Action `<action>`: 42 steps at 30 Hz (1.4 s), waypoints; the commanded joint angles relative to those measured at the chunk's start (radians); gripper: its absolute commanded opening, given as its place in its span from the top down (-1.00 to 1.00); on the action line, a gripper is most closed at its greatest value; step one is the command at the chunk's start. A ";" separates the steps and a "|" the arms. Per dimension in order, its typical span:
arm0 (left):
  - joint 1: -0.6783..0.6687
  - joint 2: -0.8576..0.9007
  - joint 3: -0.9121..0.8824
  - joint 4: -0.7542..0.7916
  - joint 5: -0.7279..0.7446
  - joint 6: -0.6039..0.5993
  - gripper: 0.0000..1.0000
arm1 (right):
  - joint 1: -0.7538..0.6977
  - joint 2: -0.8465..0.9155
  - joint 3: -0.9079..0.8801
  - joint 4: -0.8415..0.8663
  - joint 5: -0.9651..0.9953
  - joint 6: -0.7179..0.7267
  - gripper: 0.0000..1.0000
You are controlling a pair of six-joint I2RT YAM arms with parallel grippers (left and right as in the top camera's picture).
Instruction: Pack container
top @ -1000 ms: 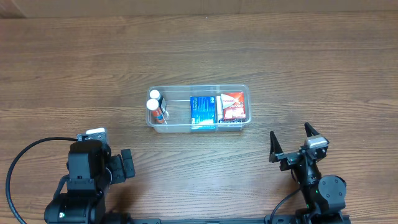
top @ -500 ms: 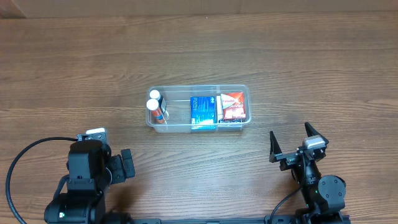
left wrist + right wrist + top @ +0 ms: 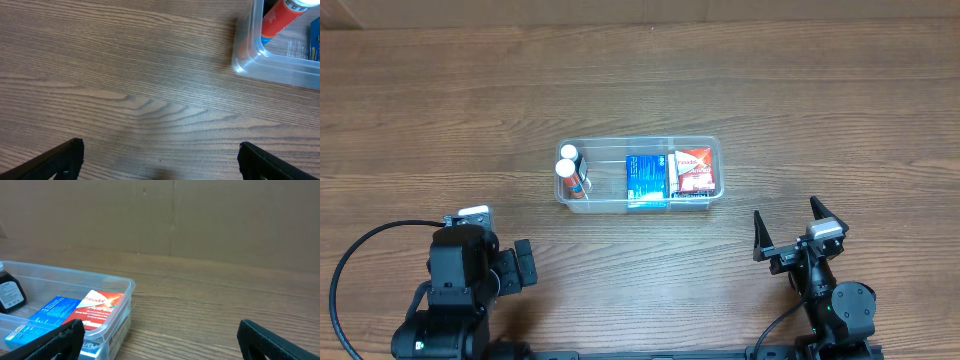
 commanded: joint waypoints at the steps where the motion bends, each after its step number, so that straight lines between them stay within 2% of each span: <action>1: 0.004 -0.001 -0.004 0.001 -0.009 0.026 -1.00 | 0.003 -0.010 -0.002 0.005 0.002 -0.004 -1.00; 7: 0.003 -0.072 -0.009 0.001 -0.012 0.027 -1.00 | 0.003 -0.010 -0.002 0.005 0.002 -0.004 -1.00; 13: 0.003 -0.272 -0.128 0.050 0.017 0.026 -1.00 | 0.003 -0.010 -0.002 0.005 0.002 -0.004 -1.00; 18: 0.003 -0.473 -0.362 0.274 0.026 0.026 -1.00 | 0.003 -0.010 -0.002 0.005 0.002 -0.004 -1.00; 20: 0.003 -0.545 -0.457 0.409 0.032 0.035 -1.00 | 0.003 -0.010 -0.002 0.005 0.002 -0.004 -1.00; 24: 0.003 -0.626 -0.597 0.657 0.104 0.117 -1.00 | 0.003 -0.010 -0.002 0.005 0.002 -0.004 -1.00; 26: 0.003 -0.639 -0.681 0.851 0.137 0.161 -1.00 | 0.003 -0.010 -0.002 0.005 0.002 -0.004 -1.00; 29: 0.003 -0.639 -0.764 1.064 0.187 0.246 -1.00 | 0.003 -0.010 -0.002 0.005 0.002 -0.004 -1.00; 33: 0.007 -0.639 -0.772 1.014 0.196 0.273 -1.00 | 0.003 -0.010 -0.002 0.005 0.002 -0.004 -1.00; 42: 0.007 -0.638 -0.772 1.014 0.197 0.261 -1.00 | 0.003 -0.010 -0.002 0.005 0.002 -0.004 -1.00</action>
